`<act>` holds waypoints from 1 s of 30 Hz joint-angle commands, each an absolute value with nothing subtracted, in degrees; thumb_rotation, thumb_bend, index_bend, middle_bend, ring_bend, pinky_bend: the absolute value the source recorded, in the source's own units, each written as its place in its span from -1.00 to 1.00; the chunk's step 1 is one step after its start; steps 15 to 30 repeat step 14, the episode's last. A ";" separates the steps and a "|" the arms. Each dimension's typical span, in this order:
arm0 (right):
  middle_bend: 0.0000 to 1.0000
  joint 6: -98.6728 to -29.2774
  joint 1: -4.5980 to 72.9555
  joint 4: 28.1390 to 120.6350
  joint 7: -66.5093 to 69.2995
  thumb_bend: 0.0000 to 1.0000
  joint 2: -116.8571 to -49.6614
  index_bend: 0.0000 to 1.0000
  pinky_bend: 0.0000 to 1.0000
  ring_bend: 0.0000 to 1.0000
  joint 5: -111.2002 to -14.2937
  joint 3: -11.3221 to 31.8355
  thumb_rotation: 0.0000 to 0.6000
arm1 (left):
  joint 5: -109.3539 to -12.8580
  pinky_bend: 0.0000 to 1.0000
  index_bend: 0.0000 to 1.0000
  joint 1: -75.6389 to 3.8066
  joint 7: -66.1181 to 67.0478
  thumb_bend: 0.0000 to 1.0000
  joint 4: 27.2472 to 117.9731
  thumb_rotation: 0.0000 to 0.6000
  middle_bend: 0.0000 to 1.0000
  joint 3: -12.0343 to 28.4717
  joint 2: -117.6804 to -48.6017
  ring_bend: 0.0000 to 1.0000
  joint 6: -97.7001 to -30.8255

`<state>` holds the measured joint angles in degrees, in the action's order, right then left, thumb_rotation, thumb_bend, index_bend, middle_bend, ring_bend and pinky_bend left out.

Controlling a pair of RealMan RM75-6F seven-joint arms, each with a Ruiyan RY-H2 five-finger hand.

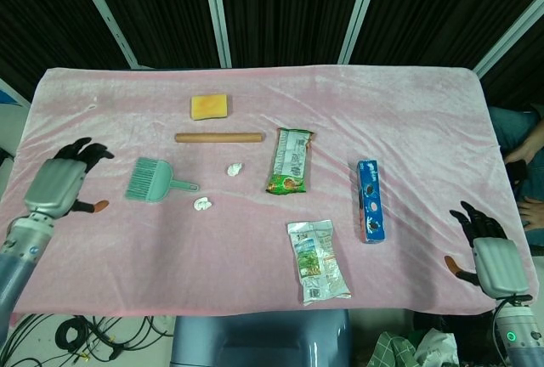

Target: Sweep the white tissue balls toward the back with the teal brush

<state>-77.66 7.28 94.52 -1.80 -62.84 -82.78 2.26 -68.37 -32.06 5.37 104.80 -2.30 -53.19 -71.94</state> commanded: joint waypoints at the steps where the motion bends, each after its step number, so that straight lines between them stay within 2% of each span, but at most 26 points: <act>1: -0.91 -78.06 7.13 94.32 -2.31 -0.60 -63.03 -0.65 -0.69 -0.82 -82.93 2.34 1.00 | -76.03 -0.75 -0.51 -20.90 0.68 -0.79 102.56 1.00 -0.65 -7.79 -53.39 -0.90 -83.03; 10: -0.91 -78.39 7.05 94.11 -2.79 -0.60 -63.26 -0.65 -0.69 -0.82 -83.11 2.37 1.00 | -79.79 -0.79 -0.51 -8.87 -7.14 -0.77 92.40 1.00 -0.65 -8.95 -60.33 -0.95 -94.57; 30: -0.91 -78.33 7.08 94.06 -2.73 -0.60 -63.23 -0.65 -0.69 -0.82 -83.37 2.26 1.00 | -81.72 -0.80 -0.50 -7.93 -7.31 -0.76 90.63 1.00 -0.64 -8.30 -60.67 -0.96 -95.20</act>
